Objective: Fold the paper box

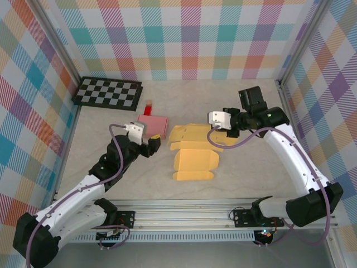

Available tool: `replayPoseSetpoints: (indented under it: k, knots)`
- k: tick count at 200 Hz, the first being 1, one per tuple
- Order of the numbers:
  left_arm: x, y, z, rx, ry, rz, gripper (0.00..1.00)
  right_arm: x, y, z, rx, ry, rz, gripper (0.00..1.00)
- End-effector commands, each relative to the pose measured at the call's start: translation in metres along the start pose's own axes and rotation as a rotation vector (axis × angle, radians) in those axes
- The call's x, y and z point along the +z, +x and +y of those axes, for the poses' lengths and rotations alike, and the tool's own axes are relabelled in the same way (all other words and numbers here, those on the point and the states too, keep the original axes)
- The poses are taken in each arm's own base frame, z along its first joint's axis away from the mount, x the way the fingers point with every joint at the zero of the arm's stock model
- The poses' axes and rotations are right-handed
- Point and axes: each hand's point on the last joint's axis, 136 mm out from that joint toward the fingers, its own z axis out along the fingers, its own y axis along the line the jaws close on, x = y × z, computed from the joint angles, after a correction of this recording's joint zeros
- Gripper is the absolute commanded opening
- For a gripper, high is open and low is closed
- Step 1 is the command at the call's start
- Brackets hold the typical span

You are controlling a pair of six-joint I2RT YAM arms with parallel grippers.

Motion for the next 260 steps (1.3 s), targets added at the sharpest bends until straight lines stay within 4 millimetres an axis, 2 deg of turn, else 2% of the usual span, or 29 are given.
replayPoseSetpoints:
  k: [1,14,43,59,79,93,110,124,144,207,260]
  knots:
    - [-0.001,-0.024,-0.026,0.002,0.14,-0.049,0.71,0.01,-0.002,0.005,-0.117,0.027,-0.002,0.0]
    - [0.001,-0.022,-0.022,-0.001,0.121,-0.038,0.71,0.024,0.006,0.001,-0.217,0.12,0.042,0.0]
    - [0.006,-0.011,-0.008,-0.036,0.039,0.003,0.7,0.047,0.001,0.0,-0.38,0.252,0.038,0.0]
    - [0.009,-0.005,-0.017,-0.031,0.093,0.031,0.68,0.058,0.008,0.008,-0.376,0.213,0.068,0.0]
    - [0.01,-0.004,-0.038,0.041,0.192,0.028,0.67,0.066,0.016,0.025,-0.328,0.094,0.092,0.0]
    - [0.015,-0.003,-0.045,0.111,0.214,0.028,0.67,0.066,0.015,0.032,-0.309,0.045,0.077,0.0]
    - [0.027,0.004,-0.047,0.18,0.22,0.084,0.66,0.065,0.009,0.031,-0.29,0.038,0.054,0.0]
    - [0.037,0.01,-0.049,0.199,0.233,0.142,0.65,0.063,0.005,0.029,-0.283,0.04,0.041,0.0]
    - [0.045,0.009,-0.062,0.199,0.283,0.156,0.63,0.062,0.003,0.029,-0.277,0.027,0.036,0.0]
    - [0.046,0.012,-0.09,0.247,0.378,0.174,0.64,0.06,0.002,0.03,-0.254,0.001,0.045,0.0]
    - [0.046,0.017,-0.111,0.296,0.495,0.223,0.63,0.054,-0.008,0.032,-0.249,-0.016,0.007,0.0]
